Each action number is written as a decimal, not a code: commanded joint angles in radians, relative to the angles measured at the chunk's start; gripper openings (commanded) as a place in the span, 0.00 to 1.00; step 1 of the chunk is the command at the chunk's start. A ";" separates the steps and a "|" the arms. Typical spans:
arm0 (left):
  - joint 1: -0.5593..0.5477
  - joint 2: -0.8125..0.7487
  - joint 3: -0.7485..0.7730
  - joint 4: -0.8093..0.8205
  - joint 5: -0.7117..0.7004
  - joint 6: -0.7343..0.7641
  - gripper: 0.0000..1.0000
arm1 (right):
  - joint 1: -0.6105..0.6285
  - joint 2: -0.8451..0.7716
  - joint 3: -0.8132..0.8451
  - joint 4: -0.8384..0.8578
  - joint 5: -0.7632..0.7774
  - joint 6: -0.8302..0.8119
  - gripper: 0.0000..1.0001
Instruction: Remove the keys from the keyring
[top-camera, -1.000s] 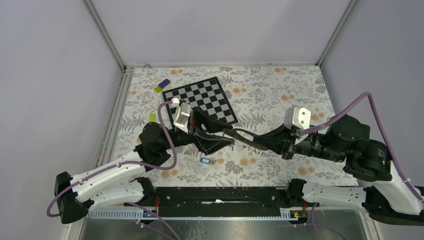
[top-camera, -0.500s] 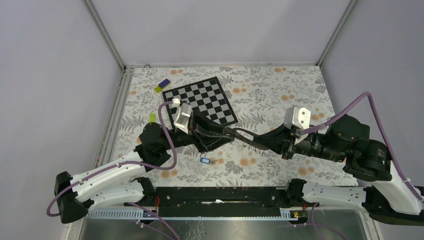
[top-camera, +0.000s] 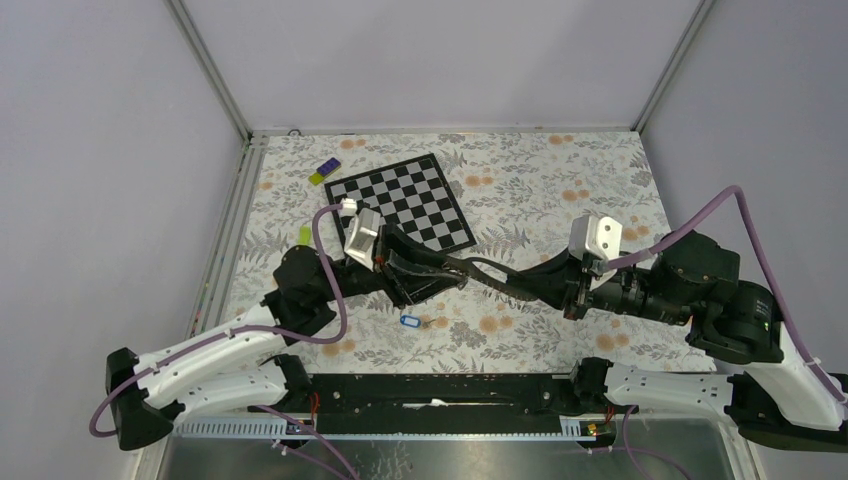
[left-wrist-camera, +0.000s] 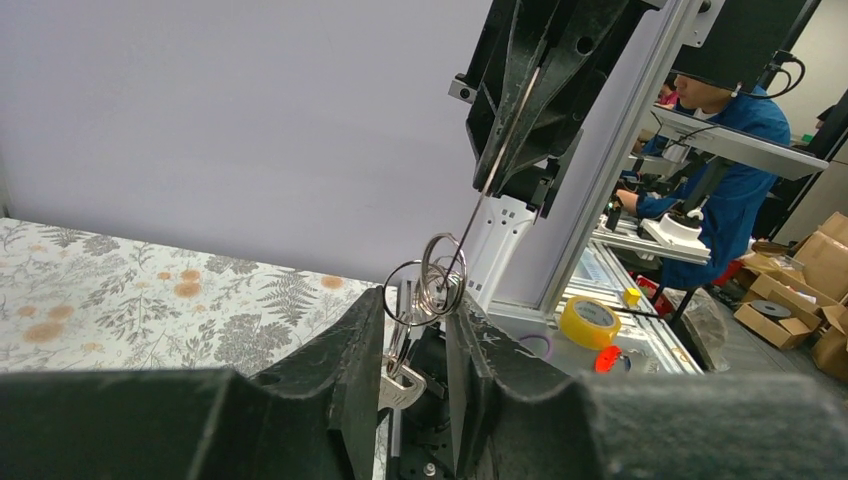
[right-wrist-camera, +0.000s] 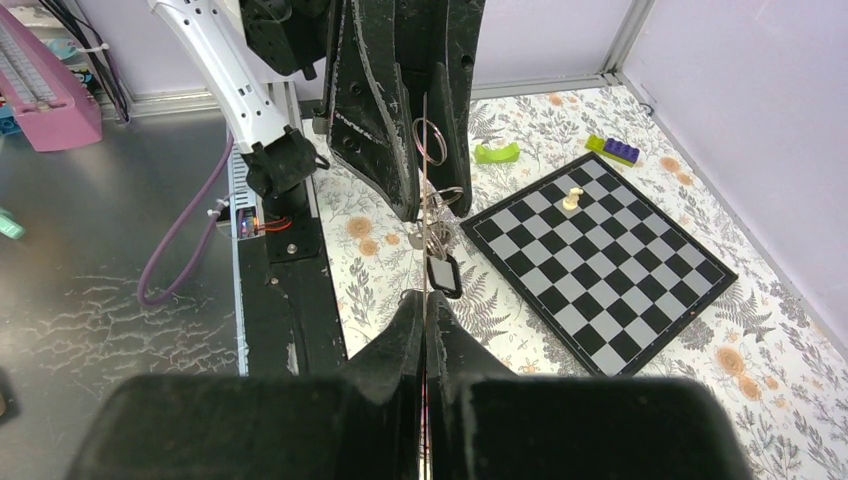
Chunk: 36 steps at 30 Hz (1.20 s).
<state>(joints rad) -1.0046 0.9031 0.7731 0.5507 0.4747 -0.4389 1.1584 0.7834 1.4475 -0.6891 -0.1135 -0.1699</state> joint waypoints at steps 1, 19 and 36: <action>0.000 -0.042 0.067 -0.050 -0.014 0.043 0.16 | -0.003 -0.022 0.003 0.058 0.026 0.010 0.01; 0.000 -0.063 0.169 -0.299 -0.005 0.104 0.00 | -0.003 -0.022 -0.021 0.058 0.051 0.005 0.01; -0.001 -0.072 0.214 -0.419 0.012 0.129 0.00 | -0.003 -0.064 -0.089 0.125 0.054 -0.017 0.04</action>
<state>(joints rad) -1.0058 0.8528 0.9451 0.1116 0.4713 -0.3359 1.1584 0.7238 1.3502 -0.6357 -0.0734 -0.1841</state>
